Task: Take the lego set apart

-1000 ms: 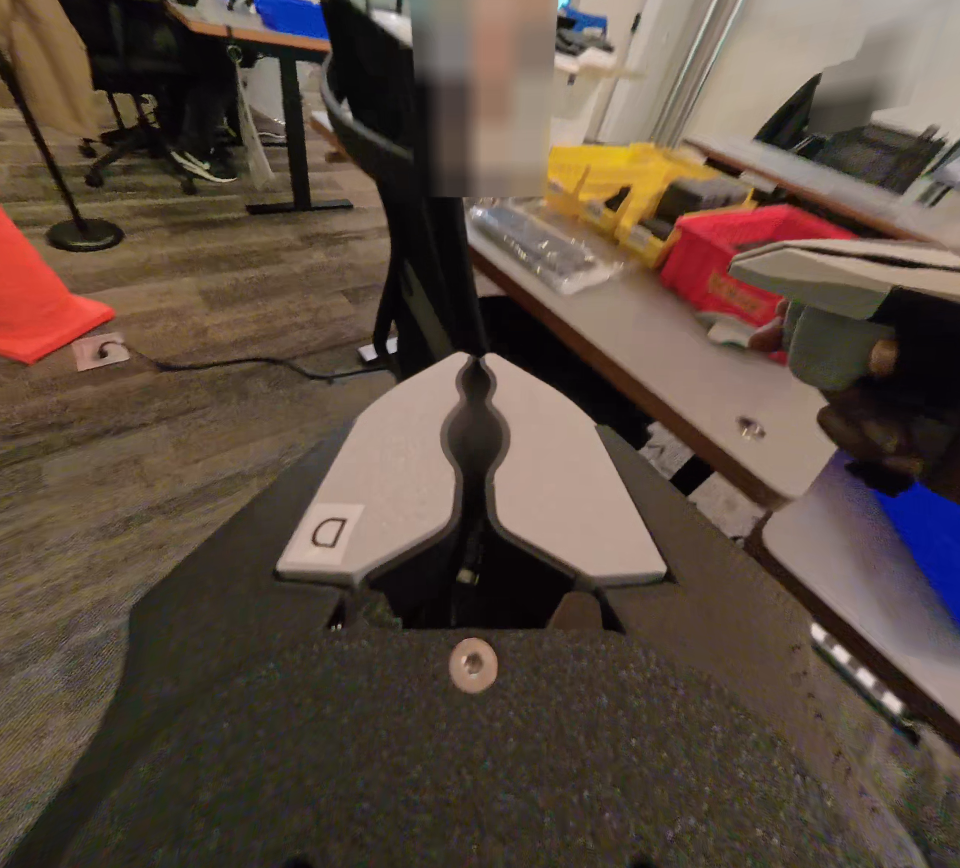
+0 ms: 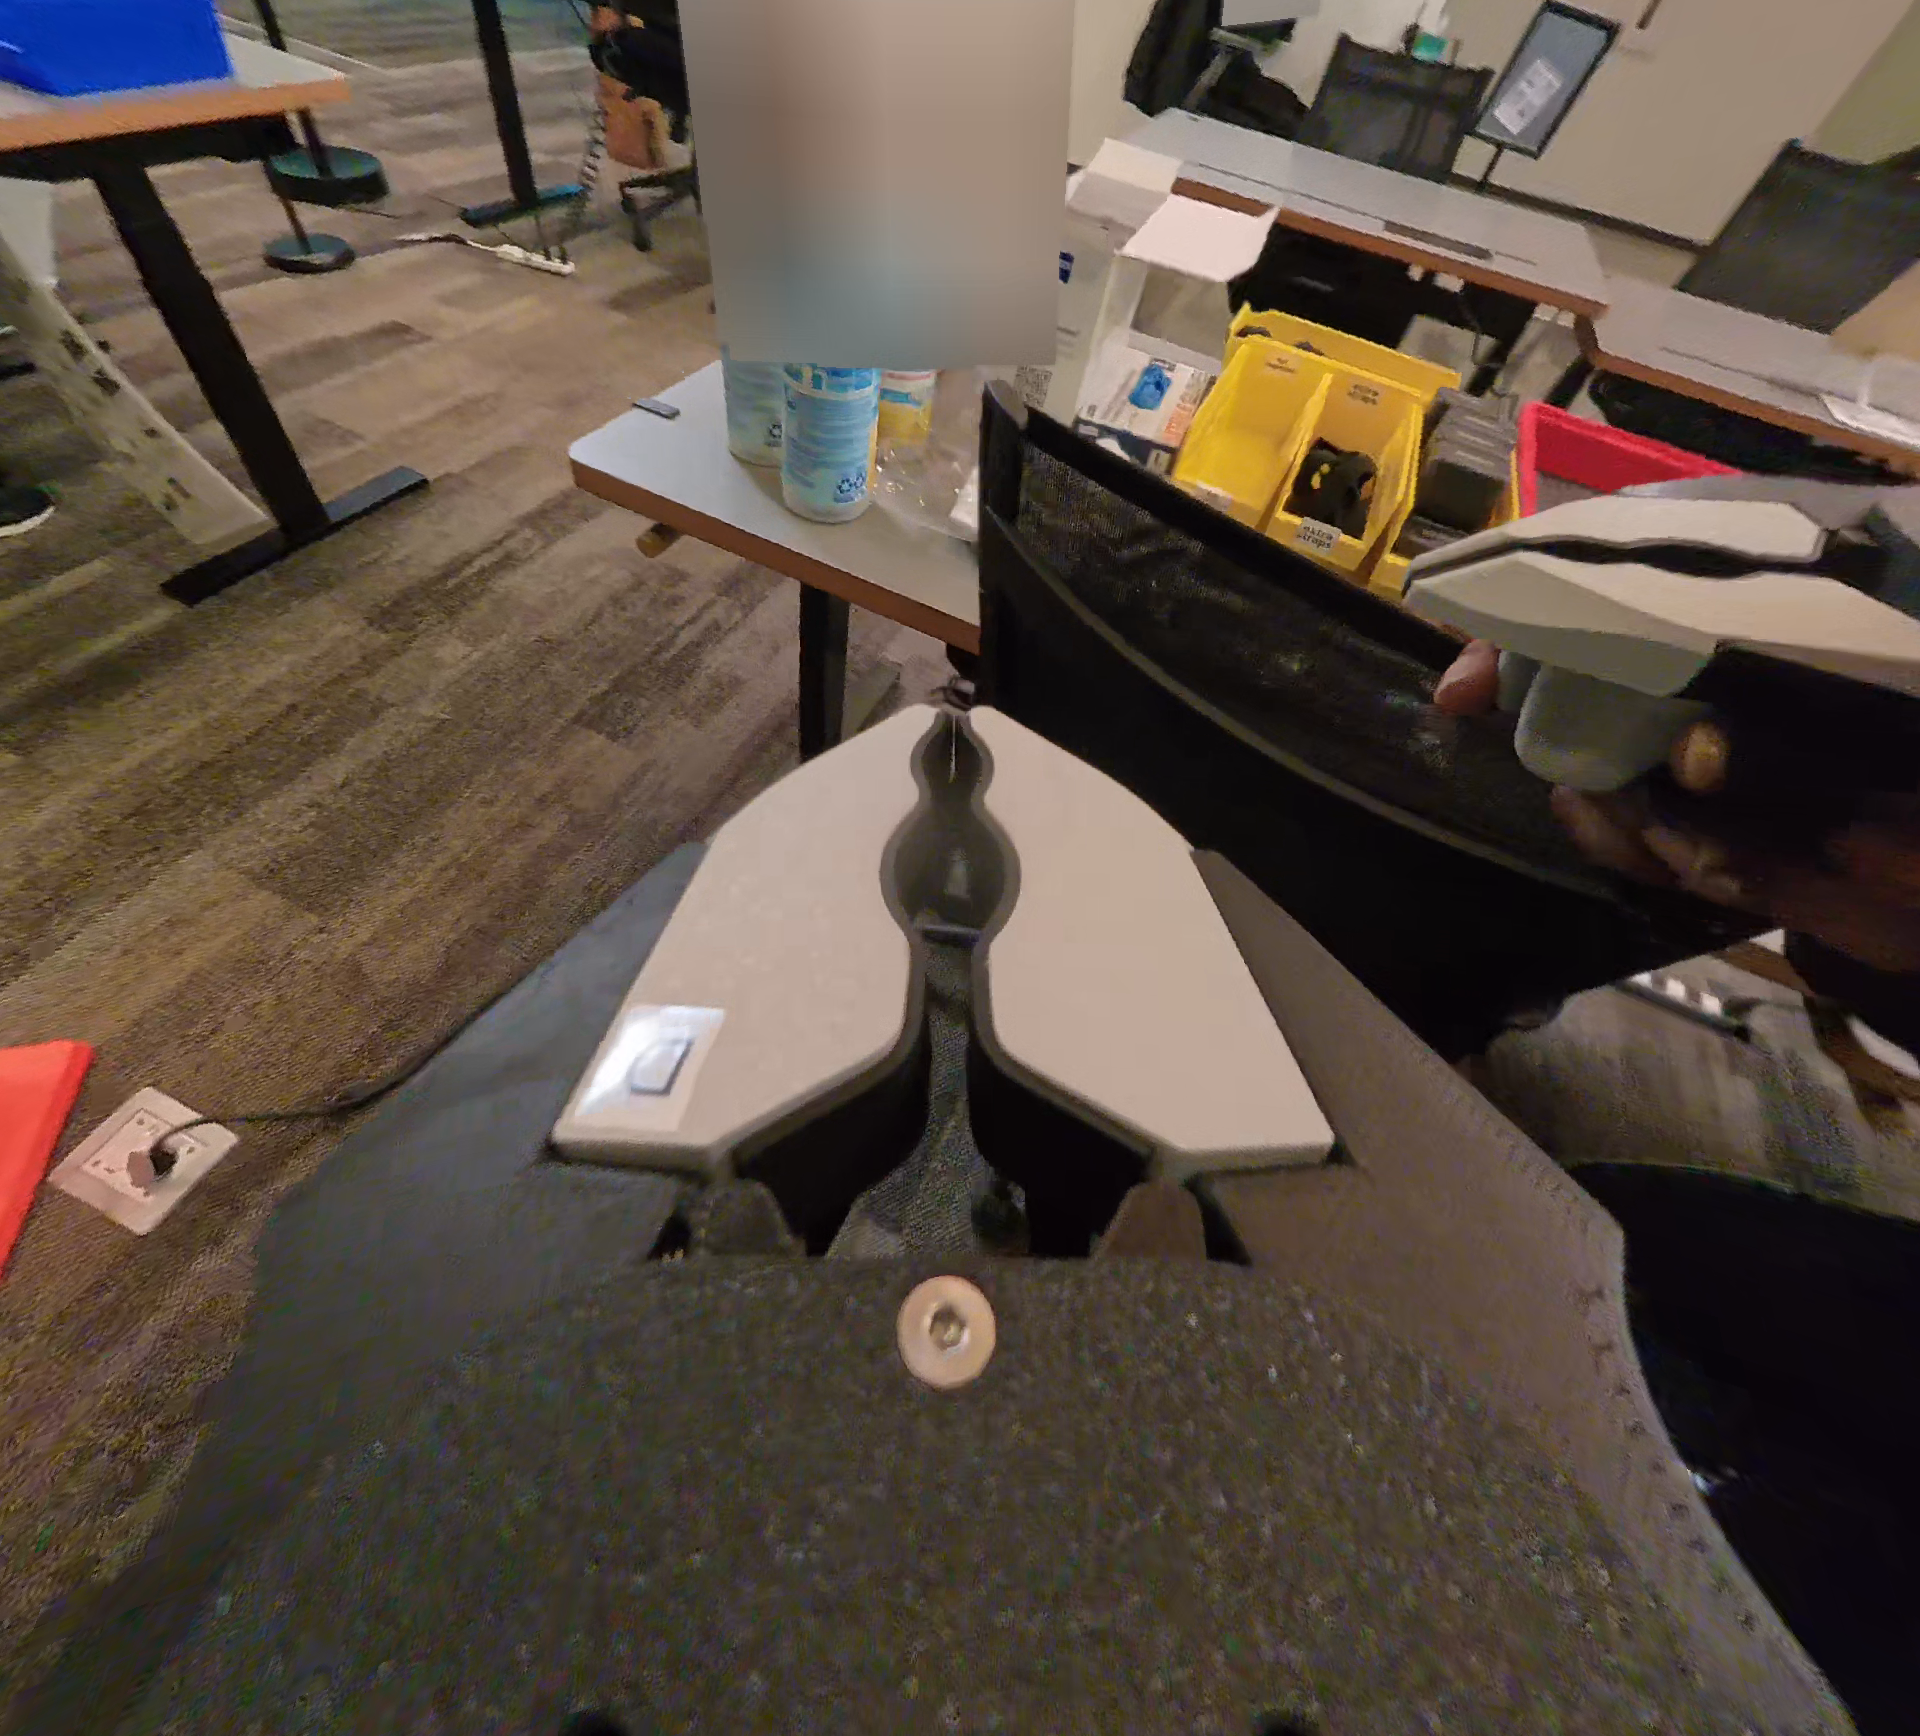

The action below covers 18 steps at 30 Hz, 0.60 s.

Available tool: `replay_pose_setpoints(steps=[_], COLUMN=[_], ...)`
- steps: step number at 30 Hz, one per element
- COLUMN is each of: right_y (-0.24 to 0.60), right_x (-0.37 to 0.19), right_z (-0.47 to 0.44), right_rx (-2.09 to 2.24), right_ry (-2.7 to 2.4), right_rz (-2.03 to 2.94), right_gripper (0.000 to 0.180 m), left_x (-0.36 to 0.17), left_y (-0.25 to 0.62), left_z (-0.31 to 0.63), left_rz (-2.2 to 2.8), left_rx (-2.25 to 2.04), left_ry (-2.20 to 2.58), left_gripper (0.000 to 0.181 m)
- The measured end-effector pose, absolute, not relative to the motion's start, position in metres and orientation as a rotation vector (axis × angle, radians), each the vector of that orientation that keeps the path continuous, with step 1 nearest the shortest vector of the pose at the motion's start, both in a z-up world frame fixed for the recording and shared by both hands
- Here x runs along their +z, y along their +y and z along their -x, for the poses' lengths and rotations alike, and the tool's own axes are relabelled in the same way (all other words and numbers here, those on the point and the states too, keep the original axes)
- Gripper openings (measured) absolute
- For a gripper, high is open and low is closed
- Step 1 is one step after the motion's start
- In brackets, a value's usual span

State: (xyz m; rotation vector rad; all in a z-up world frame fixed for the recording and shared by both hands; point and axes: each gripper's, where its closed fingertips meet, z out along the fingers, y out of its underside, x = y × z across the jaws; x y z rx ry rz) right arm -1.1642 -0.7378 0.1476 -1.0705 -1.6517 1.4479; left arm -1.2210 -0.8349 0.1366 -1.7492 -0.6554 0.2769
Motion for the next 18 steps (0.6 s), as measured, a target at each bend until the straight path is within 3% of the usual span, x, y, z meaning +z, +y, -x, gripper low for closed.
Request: replay_pose_setpoints(steps=[8,18], right_y=[-0.641,-0.676], right_x=[0.142,0.168], right_z=[1.254,1.525], right_rx=[1.385,1.375], right_ry=[-1.467,-1.308], right_rz=[1.309,1.289], right_gripper=[0.0,0.0], left_x=[0.123,0.151], left_y=[-0.828,-0.872], left_z=[1.387,1.639], left_rz=[1.777,1.717], left_rx=[0.24,0.228], left_ry=[-0.506,-0.451], left_gripper=[0.0,0.0])
